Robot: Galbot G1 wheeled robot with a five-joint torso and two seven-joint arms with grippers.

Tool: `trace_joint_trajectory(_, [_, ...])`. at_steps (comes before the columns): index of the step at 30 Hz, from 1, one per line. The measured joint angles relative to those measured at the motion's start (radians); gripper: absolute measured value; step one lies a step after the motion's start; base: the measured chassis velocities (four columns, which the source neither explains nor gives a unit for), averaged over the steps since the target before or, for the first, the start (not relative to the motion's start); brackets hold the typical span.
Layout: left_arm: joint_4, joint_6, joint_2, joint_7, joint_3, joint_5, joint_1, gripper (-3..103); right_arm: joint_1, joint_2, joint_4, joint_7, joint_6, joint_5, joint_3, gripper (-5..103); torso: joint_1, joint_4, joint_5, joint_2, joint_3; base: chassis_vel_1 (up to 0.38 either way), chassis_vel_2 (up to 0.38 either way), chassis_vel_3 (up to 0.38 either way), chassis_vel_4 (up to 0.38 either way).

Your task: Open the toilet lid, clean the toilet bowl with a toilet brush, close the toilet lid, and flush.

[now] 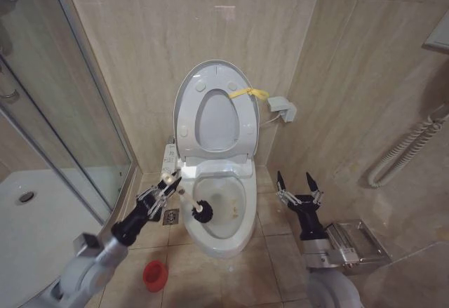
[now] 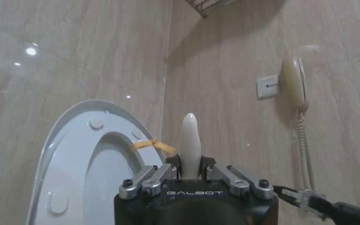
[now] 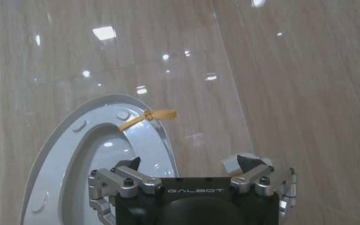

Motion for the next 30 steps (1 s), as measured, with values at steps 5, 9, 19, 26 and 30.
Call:
trace_joint_trajectory(5, [0.115,-0.002,-0.018,-0.025,0.17,-0.013,-0.193,20,0.0,0.025,-0.026,-0.001,0.01,-0.02,0.003,100,0.0,-0.0005,0.0001,0.0,0.0,-0.007,0.011,0.01,-0.009])
trace_joint_trajectory(9, [0.19,-0.002,-0.045,-0.025,0.261,-0.01,-0.293,20,0.003,0.04,-0.041,-0.001,0.015,-0.032,0.008,100,0.0,-0.0004,0.0001,0.0,0.0,-0.111,0.079,0.092,-0.095])
trace_joint_trajectory(19, [0.341,-0.004,-0.067,0.138,0.369,0.04,-0.426,20,0.012,0.064,-0.057,0.0,0.031,-0.061,0.024,100,0.001,-0.0001,0.0,0.0,0.0,-0.147,0.15,0.131,-0.143])
trace_joint_trajectory(26, [0.445,-0.035,-0.125,0.186,0.515,0.07,-0.522,20,0.003,0.086,-0.057,-0.009,0.042,-0.068,0.028,100,-0.001,-0.0005,0.0003,0.0,0.0,0.002,-0.015,-0.02,0.015])
trace_joint_trajectory(30, [0.516,-0.056,-0.166,0.178,0.597,0.101,-0.559,20,0.004,0.092,-0.06,-0.012,0.044,-0.07,0.034,100,0.0,0.0,0.0001,0.0,0.0,0.0,0.0,0.0,0.0])
